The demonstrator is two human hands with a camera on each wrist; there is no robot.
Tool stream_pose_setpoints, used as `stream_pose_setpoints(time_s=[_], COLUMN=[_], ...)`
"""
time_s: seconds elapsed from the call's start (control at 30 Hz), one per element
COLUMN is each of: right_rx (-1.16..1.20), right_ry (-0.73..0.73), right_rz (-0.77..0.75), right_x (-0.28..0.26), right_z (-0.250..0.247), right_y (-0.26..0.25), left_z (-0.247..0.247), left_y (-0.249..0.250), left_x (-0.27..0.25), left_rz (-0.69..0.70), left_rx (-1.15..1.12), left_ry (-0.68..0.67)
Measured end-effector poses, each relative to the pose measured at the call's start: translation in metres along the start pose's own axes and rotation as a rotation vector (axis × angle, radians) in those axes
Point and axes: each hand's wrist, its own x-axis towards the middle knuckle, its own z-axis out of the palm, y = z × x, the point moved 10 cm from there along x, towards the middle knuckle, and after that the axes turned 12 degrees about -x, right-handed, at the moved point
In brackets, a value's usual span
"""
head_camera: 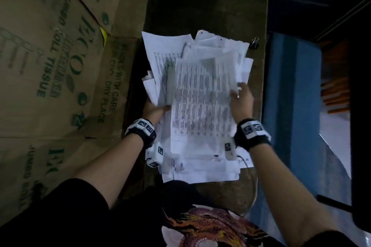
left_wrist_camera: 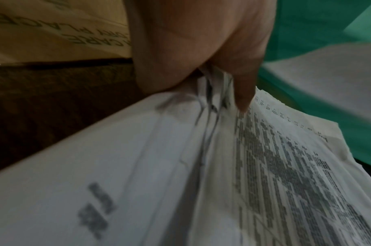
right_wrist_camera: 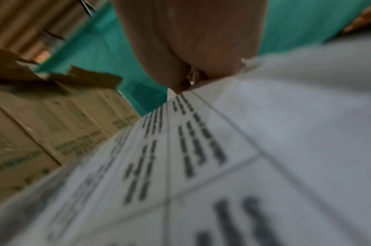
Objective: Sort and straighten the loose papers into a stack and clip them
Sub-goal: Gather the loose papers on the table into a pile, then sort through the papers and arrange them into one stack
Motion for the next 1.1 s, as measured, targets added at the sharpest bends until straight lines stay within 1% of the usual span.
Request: stream_pose_setpoints(time_s=[0.07, 0.1, 0.13, 0.2, 0.23, 0.27, 0.3, 0.33, 0.37, 0.4, 0.43, 0.5, 0.57, 0.6, 0.67, 0.7, 0.73, 0.77, 0.8, 0.83, 0.87, 0.93, 1.0, 1.03, 1.1], right_rx=[-0.046, -0.075, -0.084, -0.090, -0.134, -0.215, -0.300, -0.343, -0.370, -0.388, -0.372, -0.250, -0.041, 0.070, 0.260, 0.294, 0.251, 0.161, 0.061, 0.038, 0.052, 0.030, -0.053, -0.069, -0.020], right_ry=[-0.077, -0.112, -0.146, -0.193, -0.177, -0.145, -0.143, -0.178, -0.235, -0.285, -0.322, -0.329, -0.366, -0.415, -0.529, -0.579, -0.646, -0.683, -0.655, -0.587, -0.535, -0.485, -0.428, -0.420, -0.340], right_rz=[0.091, 0.119, 0.122, 0.083, 0.085, 0.134, 0.244, 0.361, 0.441, 0.456, 0.427, 0.373, 0.447, 0.499, 0.581, 0.578, 0.538, 0.482, 0.423, 0.420, 0.381, 0.343, 0.332, 0.336, 0.306], right_x=[-0.004, -0.006, -0.008, -0.011, -0.008, -0.004, -0.002, -0.002, -0.005, -0.006, -0.006, 0.000, 0.003, 0.000, -0.004, -0.006, -0.011, -0.013, -0.010, -0.003, 0.001, 0.003, 0.006, 0.005, 0.006], right_z=[0.031, 0.044, 0.056, 0.073, 0.073, 0.066, 0.059, 0.053, 0.051, 0.053, 0.058, 0.064, 0.065, 0.065, 0.073, 0.075, 0.074, 0.071, 0.064, 0.061, 0.058, 0.062, 0.064, 0.063, 0.056], right_y=[0.018, 0.025, 0.027, 0.026, 0.030, 0.039, 0.057, 0.074, 0.088, 0.095, 0.097, 0.100, 0.115, 0.122, 0.140, 0.139, 0.131, 0.121, 0.111, 0.109, 0.098, 0.083, 0.075, 0.071, 0.060], left_z=[-0.005, -0.007, -0.010, -0.012, -0.011, -0.009, -0.007, -0.005, -0.003, -0.002, -0.001, 0.009, 0.016, 0.019, 0.021, 0.021, 0.021, 0.019, 0.016, 0.014, 0.010, 0.007, 0.011, 0.013, 0.013], left_y=[-0.004, -0.008, -0.013, -0.017, -0.016, -0.012, -0.010, -0.008, -0.009, -0.011, -0.013, -0.018, -0.017, -0.014, -0.019, -0.026, -0.034, -0.037, -0.035, -0.032, -0.031, -0.017, -0.005, 0.003, 0.018], left_x=[0.002, 0.004, 0.008, 0.012, 0.013, 0.014, 0.014, 0.014, 0.014, 0.013, 0.012, 0.011, 0.008, 0.004, 0.000, -0.003, -0.002, -0.003, -0.003, -0.001, 0.004, 0.004, 0.004, 0.000, -0.004], left_rz=[-0.053, -0.105, -0.155, -0.201, -0.186, -0.141, -0.087, -0.038, -0.018, -0.009, -0.016, -0.045, -0.058, -0.072, -0.168, -0.252, -0.320, -0.338, -0.315, -0.280, -0.241, -0.154, -0.091, -0.056, 0.016], left_rx=[-0.083, -0.149, -0.205, -0.215, -0.141, -0.051, -0.004, 0.004, -0.011, -0.029, -0.039, -0.096, -0.117, -0.108, -0.193, -0.274, -0.323, -0.298, -0.169, -0.034, 0.100, 0.287, 0.370, 0.368, 0.330], left_ry=[0.009, 0.007, -0.001, -0.037, -0.062, -0.083, -0.092, -0.092, -0.085, -0.058, -0.037, -0.056, -0.125, -0.174, -0.311, -0.365, -0.382, -0.373, -0.344, -0.308, -0.241, -0.115, -0.065, -0.054, -0.043])
